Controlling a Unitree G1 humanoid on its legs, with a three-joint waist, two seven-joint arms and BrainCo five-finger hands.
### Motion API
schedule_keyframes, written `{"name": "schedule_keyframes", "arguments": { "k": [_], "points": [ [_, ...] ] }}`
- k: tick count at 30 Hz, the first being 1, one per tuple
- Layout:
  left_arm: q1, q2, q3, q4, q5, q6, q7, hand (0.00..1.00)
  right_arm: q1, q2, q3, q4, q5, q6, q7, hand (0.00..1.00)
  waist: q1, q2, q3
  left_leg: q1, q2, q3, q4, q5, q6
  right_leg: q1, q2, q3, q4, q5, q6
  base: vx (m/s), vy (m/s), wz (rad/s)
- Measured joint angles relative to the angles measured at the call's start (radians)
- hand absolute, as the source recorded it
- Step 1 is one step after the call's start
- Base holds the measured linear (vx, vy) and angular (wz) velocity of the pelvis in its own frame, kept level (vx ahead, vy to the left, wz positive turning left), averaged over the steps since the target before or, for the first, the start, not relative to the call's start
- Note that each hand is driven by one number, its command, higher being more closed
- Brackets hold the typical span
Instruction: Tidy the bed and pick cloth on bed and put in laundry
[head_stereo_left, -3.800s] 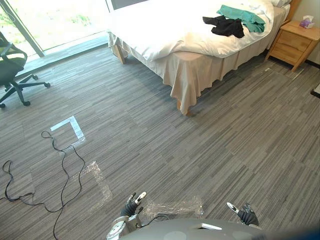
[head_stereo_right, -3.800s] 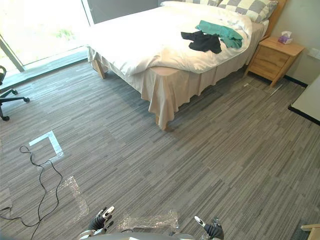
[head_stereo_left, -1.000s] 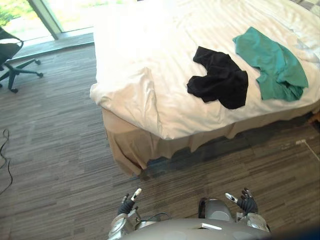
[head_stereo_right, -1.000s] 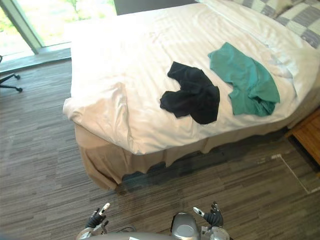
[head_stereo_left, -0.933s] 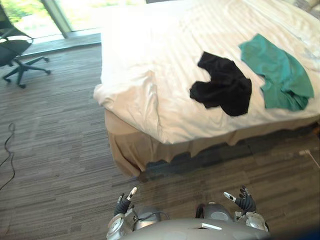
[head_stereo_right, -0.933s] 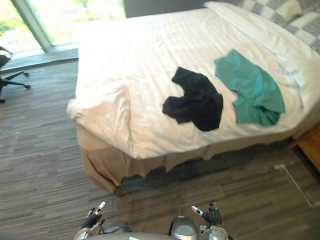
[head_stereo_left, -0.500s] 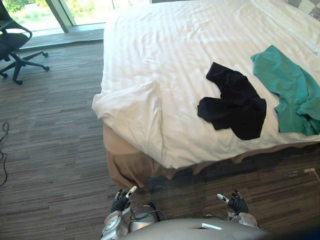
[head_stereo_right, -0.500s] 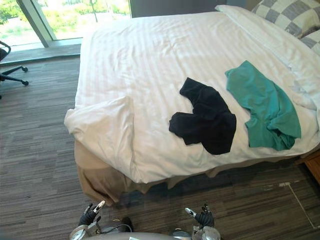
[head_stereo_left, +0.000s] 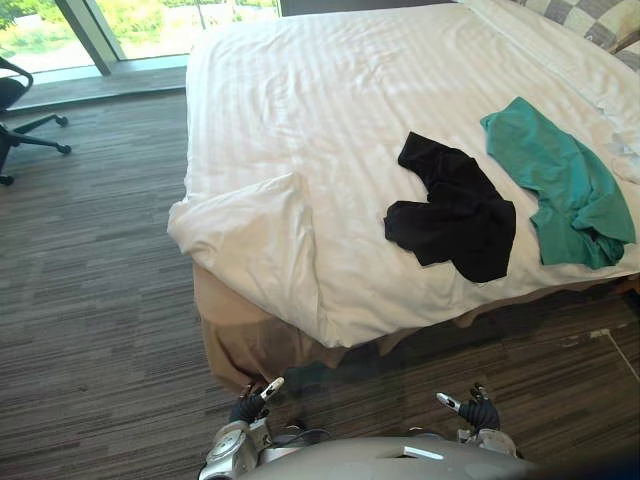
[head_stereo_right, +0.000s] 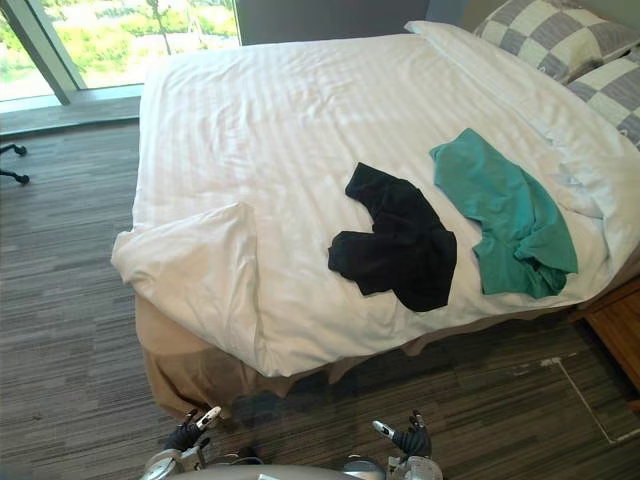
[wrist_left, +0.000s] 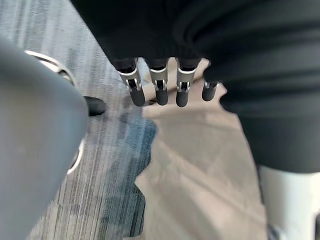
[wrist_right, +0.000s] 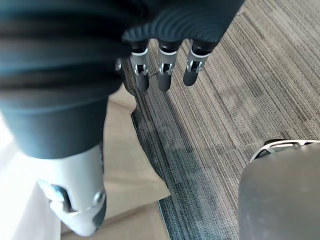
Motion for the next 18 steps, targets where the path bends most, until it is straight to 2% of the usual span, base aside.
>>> {"name": "schedule_keyframes", "arguments": {
  "k": [2,6,8,10,14,15,17,18],
  "points": [
    [0.000,-0.001,0.005,0.013,-0.049,0.014,0.044,0.00,-0.004,-0.007,0.010,0.008,0.000,0.001,-0.005,0.00,0.000,0.000,0.003,-0.002,-0.026,-0.018,-0.044,0.024,0.013,0.005,-0.008,-0.018,-0.032,0.000,0.001,-0.09,0.043,0.23],
    [0.005,-0.007,0.078,0.019,-0.128,0.013,0.113,0.00,-0.007,-0.007,0.011,0.010,-0.001,0.002,-0.007,0.00,0.005,-0.005,0.018,-0.023,-0.047,-0.053,-0.047,0.037,0.020,0.006,-0.021,-0.021,-0.055,-0.010,-0.004,-0.13,0.025,0.18],
    [0.014,-0.010,0.132,0.022,-0.180,-0.004,0.170,0.00,-0.021,-0.006,0.014,0.029,-0.008,0.011,-0.007,0.00,0.012,-0.020,0.034,-0.030,-0.074,-0.071,-0.054,0.051,0.032,0.010,-0.045,-0.038,-0.061,-0.061,0.006,-0.20,-0.011,0.14],
    [0.030,-0.022,0.144,0.021,-0.182,-0.012,0.217,0.00,-0.018,-0.023,0.013,0.033,-0.008,0.023,-0.005,0.00,0.007,-0.004,0.039,-0.034,-0.079,-0.098,-0.054,0.059,0.034,0.011,-0.049,-0.061,-0.042,-0.077,0.005,-0.21,0.015,0.37],
    [0.061,-0.036,0.170,0.007,-0.233,-0.056,0.285,0.00,0.004,-0.041,0.012,0.057,0.003,0.024,0.018,0.00,0.008,0.013,0.030,-0.089,-0.091,-0.155,-0.053,0.058,0.035,0.006,-0.045,-0.104,-0.042,-0.084,0.017,-0.12,0.030,0.64],
    [0.072,-0.037,0.168,-0.037,-0.274,-0.090,0.317,0.00,0.004,-0.039,0.015,0.056,0.015,0.024,0.021,0.00,0.019,0.013,0.030,-0.130,-0.101,-0.164,-0.048,0.053,0.035,-0.028,-0.052,-0.117,-0.037,-0.089,0.023,-0.06,0.061,0.67],
    [0.072,-0.037,0.169,-0.078,-0.303,-0.117,0.332,0.00,-0.003,-0.043,0.016,0.056,0.021,0.025,0.021,0.00,0.035,0.014,0.031,-0.170,-0.106,-0.167,-0.038,0.057,0.041,-0.067,-0.059,-0.117,-0.015,-0.089,0.023,-0.01,0.064,0.47],
    [0.071,-0.029,0.171,-0.141,-0.365,-0.173,0.337,0.00,-0.021,-0.050,0.016,0.056,0.024,0.029,0.015,0.00,0.053,0.016,0.040,-0.205,-0.109,-0.175,-0.021,0.059,0.045,-0.099,-0.071,-0.125,0.020,-0.089,0.025,0.05,0.046,0.42]
  ]
}}
